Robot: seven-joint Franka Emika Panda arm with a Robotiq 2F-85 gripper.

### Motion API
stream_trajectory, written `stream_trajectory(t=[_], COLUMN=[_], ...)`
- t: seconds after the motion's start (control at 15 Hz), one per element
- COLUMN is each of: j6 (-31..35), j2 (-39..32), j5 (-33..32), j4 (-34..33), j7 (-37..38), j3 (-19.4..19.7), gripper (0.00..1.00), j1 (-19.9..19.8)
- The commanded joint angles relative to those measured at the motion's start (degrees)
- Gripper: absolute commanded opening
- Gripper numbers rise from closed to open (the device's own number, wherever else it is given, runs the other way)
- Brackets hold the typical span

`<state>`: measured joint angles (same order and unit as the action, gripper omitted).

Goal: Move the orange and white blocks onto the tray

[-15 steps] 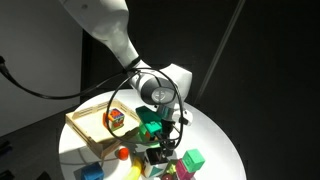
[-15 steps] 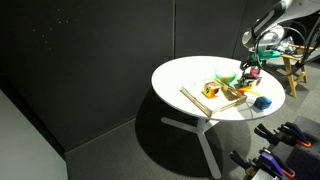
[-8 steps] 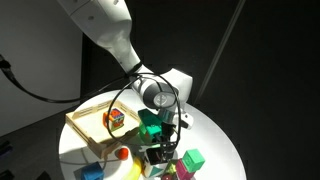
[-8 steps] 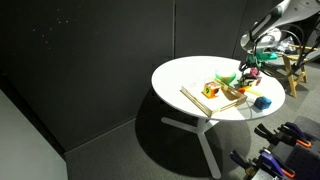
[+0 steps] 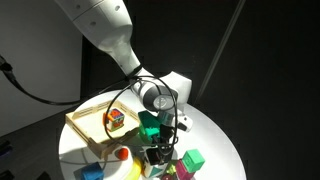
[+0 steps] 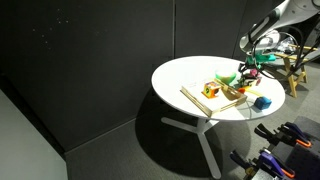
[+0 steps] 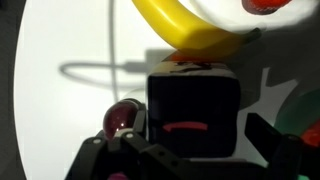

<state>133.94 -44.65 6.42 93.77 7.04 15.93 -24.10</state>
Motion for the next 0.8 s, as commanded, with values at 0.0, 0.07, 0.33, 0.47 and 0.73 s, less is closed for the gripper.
stream_trajectory(t=[0.0, 0.07, 0.33, 0.47, 0.73], j6=[-1.22, -1.20, -1.12, -1.13, -1.04], j2=[-1.17, -1.27, -1.72, -1.83, -1.51], j5=[0.91, 0.88, 0.78, 0.70, 0.61], j4=[-2.01, -1.98, -1.88, -1.83, -1.42], j7=[1.01, 1.13, 1.29, 1.16, 0.78], j3=[-0.24, -0.20, -0.10, -0.08, -0.17], gripper=[1.00, 1.00, 1.00, 1.00, 0.56], j1=[-0.69, -0.67, -0.67, -0.66, -0.58])
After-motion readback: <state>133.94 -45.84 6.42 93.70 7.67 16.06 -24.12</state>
